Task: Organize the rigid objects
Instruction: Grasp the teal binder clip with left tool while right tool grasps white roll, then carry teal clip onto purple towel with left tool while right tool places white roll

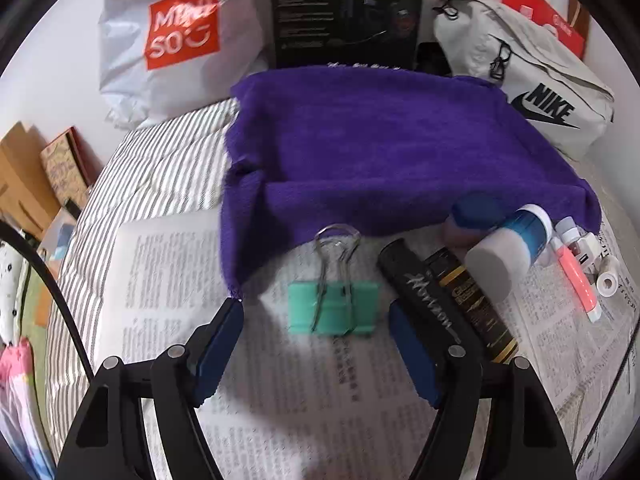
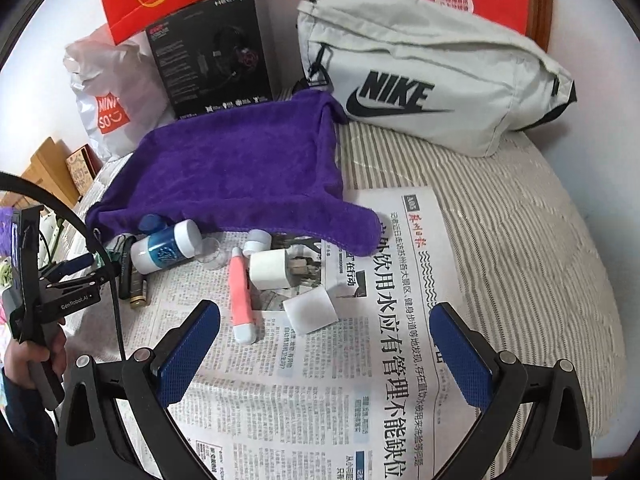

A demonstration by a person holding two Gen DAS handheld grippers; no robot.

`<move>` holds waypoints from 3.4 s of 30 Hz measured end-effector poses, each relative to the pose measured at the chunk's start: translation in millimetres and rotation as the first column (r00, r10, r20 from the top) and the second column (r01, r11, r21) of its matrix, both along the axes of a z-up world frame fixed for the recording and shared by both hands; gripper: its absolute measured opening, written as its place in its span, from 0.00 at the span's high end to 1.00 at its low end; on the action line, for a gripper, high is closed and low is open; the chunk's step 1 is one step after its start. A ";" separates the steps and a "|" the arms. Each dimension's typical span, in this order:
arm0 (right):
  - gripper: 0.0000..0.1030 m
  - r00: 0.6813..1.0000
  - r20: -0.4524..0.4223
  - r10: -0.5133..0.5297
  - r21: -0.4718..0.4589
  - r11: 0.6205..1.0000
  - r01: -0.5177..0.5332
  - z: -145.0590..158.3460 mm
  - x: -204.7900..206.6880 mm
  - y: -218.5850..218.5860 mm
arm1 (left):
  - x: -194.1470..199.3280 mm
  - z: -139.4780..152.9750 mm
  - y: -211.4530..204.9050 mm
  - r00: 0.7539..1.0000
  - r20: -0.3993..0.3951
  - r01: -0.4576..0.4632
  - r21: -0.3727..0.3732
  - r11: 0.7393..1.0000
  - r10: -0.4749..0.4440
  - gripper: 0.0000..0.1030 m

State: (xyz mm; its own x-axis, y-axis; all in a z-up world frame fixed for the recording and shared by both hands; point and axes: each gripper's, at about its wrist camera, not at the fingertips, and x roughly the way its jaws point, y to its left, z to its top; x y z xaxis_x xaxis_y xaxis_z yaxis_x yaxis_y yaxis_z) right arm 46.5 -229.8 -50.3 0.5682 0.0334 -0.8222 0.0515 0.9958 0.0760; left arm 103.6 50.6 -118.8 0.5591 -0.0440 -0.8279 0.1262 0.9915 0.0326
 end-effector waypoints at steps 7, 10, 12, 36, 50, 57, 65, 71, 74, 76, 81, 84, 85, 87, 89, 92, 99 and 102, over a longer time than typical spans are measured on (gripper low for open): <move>0.00 1.000 -0.020 -0.014 0.008 1.000 0.014 -11.4 8.0 -8.9 | 3.5 2.8 -1.7 1.000 0.012 0.002 -0.028 1.000 -0.001 0.62; 0.00 0.999 -0.027 -0.022 0.016 1.000 0.022 -14.4 9.1 -13.4 | -1.8 4.2 -0.9 1.000 0.008 0.003 -0.025 1.000 -0.003 0.62; 0.00 0.999 -0.029 -0.026 0.016 1.000 0.026 -15.7 9.8 -15.9 | -7.0 5.0 -0.3 1.000 0.002 0.010 -0.032 0.999 -0.010 0.62; 0.41 0.985 0.008 0.175 -0.085 0.981 -0.173 -61.4 15.6 10.7 | -32.7 5.3 -2.8 1.000 0.011 -0.001 -0.026 1.000 0.001 0.62; 0.69 0.983 0.000 0.182 -0.027 0.983 -0.181 -46.5 13.2 8.6 | -38.9 11.7 1.3 1.000 -0.026 -0.007 -0.075 0.997 0.005 0.62; 0.69 0.983 0.006 0.181 -0.007 0.983 -0.181 -26.4 12.4 11.8 | -50.9 32.7 10.1 1.000 -0.019 -0.019 -0.097 0.995 0.017 0.62; 0.69 0.980 0.030 0.199 0.003 0.980 -0.199 -2.2 21.4 23.1 | -46.8 62.2 18.0 0.999 0.003 -0.038 -0.094 0.995 0.039 0.62; 0.69 0.979 0.055 0.197 0.007 0.980 -0.198 19.1 37.0 24.5 | -28.2 83.0 21.4 0.999 0.017 -0.044 -0.101 0.994 0.046 0.62; 0.69 0.977 0.075 0.199 0.005 0.980 -0.199 32.0 49.0 25.1 | -14.2 92.4 22.5 0.999 0.026 -0.042 -0.105 0.994 0.045 0.62; 0.69 0.977 0.085 0.194 0.004 0.981 -0.195 39.1 56.9 24.7 | -3.5 99.1 21.5 0.999 0.034 -0.036 -0.101 0.994 0.039 0.62; 0.69 0.974 0.112 0.199 0.015 0.979 -0.202 54.8 82.8 29.2 | 23.6 112.8 21.5 0.998 0.057 -0.031 -0.091 0.995 0.036 0.62; 0.69 0.969 0.129 0.211 0.000 0.977 -0.213 60.5 99.5 35.8 | 44.6 115.3 23.7 0.997 0.058 -0.047 -0.078 0.996 0.051 0.62; 0.69 0.968 0.132 0.214 0.003 0.976 -0.216 60.9 106.0 37.4 | 53.2 115.5 24.9 0.997 0.056 -0.049 -0.088 0.995 0.054 0.62; 0.69 0.969 0.125 0.212 0.009 0.977 -0.215 58.3 121.4 38.9 | 63.1 115.2 26.4 0.997 0.052 -0.043 -0.102 0.994 0.049 0.62; 0.69 0.970 0.128 0.208 0.019 0.977 -0.212 54.5 136.3 39.4 | 75.4 113.5 26.7 0.997 0.049 -0.045 -0.102 0.994 0.051 0.62; 0.69 0.969 0.125 0.214 0.016 0.976 -0.217 46.8 159.1 43.0 | 92.1 106.8 25.4 0.998 0.035 -0.043 -0.104 0.994 0.047 0.62; 0.69 0.966 0.116 0.231 -0.041 0.973 -0.228 25.2 199.9 57.9 | 127.8 82.7 21.3 1.000 -0.014 -0.024 -0.155 0.988 0.022 0.62; 0.69 0.970 0.087 0.227 -0.050 0.973 -0.223 9.7 218.0 60.7 | 139.7 72.5 18.0 0.999 -0.033 -0.021 -0.169 0.985 0.016 0.62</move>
State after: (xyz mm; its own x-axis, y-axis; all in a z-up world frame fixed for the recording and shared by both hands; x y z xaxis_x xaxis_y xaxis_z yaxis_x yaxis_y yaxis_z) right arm 264.5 -169.1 -40.6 0.6225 0.1374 -0.7705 -0.1799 0.9832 0.0300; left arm 243.3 68.7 -46.2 0.5352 -0.1744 -0.8265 0.1060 0.9846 -0.1391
